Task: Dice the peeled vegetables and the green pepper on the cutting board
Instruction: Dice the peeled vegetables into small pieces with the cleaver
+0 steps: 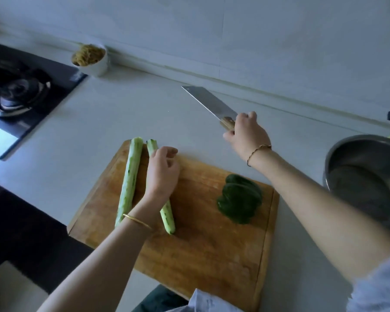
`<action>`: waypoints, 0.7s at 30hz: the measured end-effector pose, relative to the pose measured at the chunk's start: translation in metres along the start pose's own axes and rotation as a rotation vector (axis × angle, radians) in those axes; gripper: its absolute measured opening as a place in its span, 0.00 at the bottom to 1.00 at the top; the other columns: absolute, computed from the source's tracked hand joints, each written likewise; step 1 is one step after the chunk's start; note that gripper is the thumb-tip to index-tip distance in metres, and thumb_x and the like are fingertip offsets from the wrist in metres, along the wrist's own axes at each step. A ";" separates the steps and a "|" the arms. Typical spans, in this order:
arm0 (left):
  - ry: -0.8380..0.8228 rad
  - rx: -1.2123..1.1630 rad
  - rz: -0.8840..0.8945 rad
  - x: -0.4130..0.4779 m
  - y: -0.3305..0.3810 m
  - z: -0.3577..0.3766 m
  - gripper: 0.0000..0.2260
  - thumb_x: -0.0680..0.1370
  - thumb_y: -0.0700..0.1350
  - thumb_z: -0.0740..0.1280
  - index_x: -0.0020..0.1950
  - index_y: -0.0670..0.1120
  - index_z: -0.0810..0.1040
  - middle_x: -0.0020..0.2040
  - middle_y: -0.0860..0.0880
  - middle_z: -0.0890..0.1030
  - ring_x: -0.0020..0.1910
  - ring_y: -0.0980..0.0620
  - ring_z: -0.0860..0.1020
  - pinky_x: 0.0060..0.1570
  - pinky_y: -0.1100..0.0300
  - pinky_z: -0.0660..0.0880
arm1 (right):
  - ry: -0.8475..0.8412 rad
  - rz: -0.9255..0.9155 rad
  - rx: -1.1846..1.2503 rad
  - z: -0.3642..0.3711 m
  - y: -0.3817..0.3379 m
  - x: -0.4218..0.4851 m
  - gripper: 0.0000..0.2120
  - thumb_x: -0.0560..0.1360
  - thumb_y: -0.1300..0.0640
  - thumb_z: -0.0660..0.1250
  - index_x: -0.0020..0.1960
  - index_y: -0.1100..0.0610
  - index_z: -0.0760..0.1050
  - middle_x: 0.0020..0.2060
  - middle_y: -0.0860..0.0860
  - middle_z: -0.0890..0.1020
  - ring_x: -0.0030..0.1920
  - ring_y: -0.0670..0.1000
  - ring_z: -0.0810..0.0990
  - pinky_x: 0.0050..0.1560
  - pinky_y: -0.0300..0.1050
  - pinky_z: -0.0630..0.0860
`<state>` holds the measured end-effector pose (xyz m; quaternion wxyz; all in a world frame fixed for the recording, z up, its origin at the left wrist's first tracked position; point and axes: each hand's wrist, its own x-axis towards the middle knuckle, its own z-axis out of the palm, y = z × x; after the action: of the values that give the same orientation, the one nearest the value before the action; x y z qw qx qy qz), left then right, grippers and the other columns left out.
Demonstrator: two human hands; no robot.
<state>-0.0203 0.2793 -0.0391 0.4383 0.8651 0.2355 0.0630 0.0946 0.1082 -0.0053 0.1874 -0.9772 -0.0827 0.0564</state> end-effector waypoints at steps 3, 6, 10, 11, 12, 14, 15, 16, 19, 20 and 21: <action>0.138 0.041 -0.105 -0.010 -0.019 -0.026 0.13 0.76 0.38 0.60 0.59 0.48 0.73 0.58 0.50 0.70 0.51 0.50 0.74 0.47 0.60 0.73 | -0.081 -0.011 0.426 -0.002 -0.034 -0.037 0.11 0.75 0.52 0.63 0.42 0.59 0.67 0.39 0.55 0.70 0.31 0.54 0.69 0.29 0.43 0.64; 0.206 0.104 -0.185 -0.012 -0.039 -0.049 0.16 0.75 0.38 0.61 0.64 0.45 0.71 0.62 0.45 0.69 0.62 0.45 0.68 0.60 0.56 0.66 | -0.319 0.123 0.876 0.012 -0.064 -0.077 0.11 0.76 0.52 0.66 0.46 0.60 0.71 0.32 0.53 0.73 0.28 0.49 0.71 0.25 0.41 0.68; 0.112 0.215 -0.232 -0.003 -0.063 -0.069 0.19 0.77 0.43 0.63 0.67 0.44 0.67 0.66 0.41 0.67 0.66 0.42 0.63 0.62 0.51 0.64 | -0.400 0.267 1.023 0.051 -0.092 -0.112 0.08 0.76 0.56 0.67 0.43 0.57 0.70 0.32 0.52 0.72 0.27 0.47 0.70 0.23 0.39 0.67; 0.077 0.229 -0.232 0.001 -0.068 -0.072 0.21 0.77 0.44 0.64 0.68 0.43 0.66 0.66 0.41 0.66 0.67 0.41 0.62 0.63 0.50 0.64 | -0.383 0.285 1.009 0.061 -0.098 -0.116 0.07 0.76 0.58 0.67 0.43 0.57 0.69 0.31 0.52 0.71 0.27 0.47 0.69 0.24 0.40 0.67; 0.038 0.236 -0.232 0.005 -0.071 -0.074 0.22 0.77 0.45 0.65 0.69 0.43 0.65 0.67 0.41 0.65 0.67 0.41 0.62 0.63 0.49 0.64 | -0.343 0.291 0.961 0.071 -0.104 -0.119 0.08 0.75 0.59 0.67 0.42 0.56 0.68 0.31 0.52 0.71 0.27 0.48 0.69 0.25 0.41 0.68; -0.042 0.250 -0.221 0.013 -0.077 -0.076 0.25 0.77 0.47 0.66 0.71 0.42 0.63 0.68 0.41 0.64 0.69 0.41 0.61 0.63 0.48 0.65 | -0.202 0.272 0.756 0.088 -0.117 -0.122 0.10 0.74 0.58 0.69 0.42 0.56 0.67 0.35 0.51 0.74 0.31 0.50 0.74 0.30 0.44 0.72; -0.081 0.265 -0.207 0.017 -0.079 -0.077 0.26 0.77 0.48 0.66 0.71 0.42 0.62 0.68 0.41 0.64 0.69 0.41 0.61 0.63 0.48 0.65 | -0.122 0.267 0.629 0.094 -0.123 -0.122 0.11 0.73 0.56 0.69 0.44 0.57 0.67 0.37 0.51 0.75 0.35 0.52 0.76 0.34 0.46 0.74; -0.117 0.283 -0.186 0.020 -0.082 -0.078 0.27 0.76 0.49 0.67 0.70 0.41 0.61 0.68 0.41 0.64 0.68 0.41 0.61 0.62 0.48 0.66 | -0.051 0.278 0.509 0.101 -0.130 -0.121 0.12 0.73 0.55 0.70 0.46 0.58 0.67 0.40 0.51 0.76 0.39 0.54 0.78 0.36 0.47 0.74; -0.206 0.322 -0.111 0.029 -0.091 -0.083 0.26 0.76 0.49 0.67 0.69 0.41 0.61 0.66 0.41 0.65 0.67 0.41 0.63 0.59 0.49 0.67 | 0.113 0.332 0.307 0.119 -0.149 -0.122 0.16 0.73 0.53 0.70 0.50 0.57 0.64 0.42 0.51 0.79 0.43 0.57 0.80 0.35 0.46 0.71; -0.232 0.325 -0.099 0.032 -0.094 -0.085 0.26 0.76 0.49 0.67 0.68 0.41 0.61 0.65 0.42 0.65 0.66 0.40 0.64 0.57 0.50 0.67 | 0.141 0.350 0.260 0.126 -0.154 -0.123 0.18 0.72 0.52 0.71 0.52 0.57 0.65 0.44 0.52 0.79 0.44 0.57 0.80 0.34 0.46 0.69; -0.258 0.327 -0.093 0.034 -0.096 -0.086 0.25 0.76 0.48 0.67 0.68 0.41 0.61 0.65 0.42 0.65 0.65 0.40 0.65 0.55 0.50 0.68 | 0.155 0.369 0.223 0.133 -0.158 -0.124 0.20 0.72 0.51 0.72 0.54 0.58 0.65 0.46 0.53 0.80 0.46 0.58 0.80 0.35 0.45 0.68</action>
<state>-0.0513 0.4066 -0.0656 0.3209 0.9139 0.2241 -0.1075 -0.0680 0.2781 -0.0586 0.2863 -0.9505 0.1186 0.0234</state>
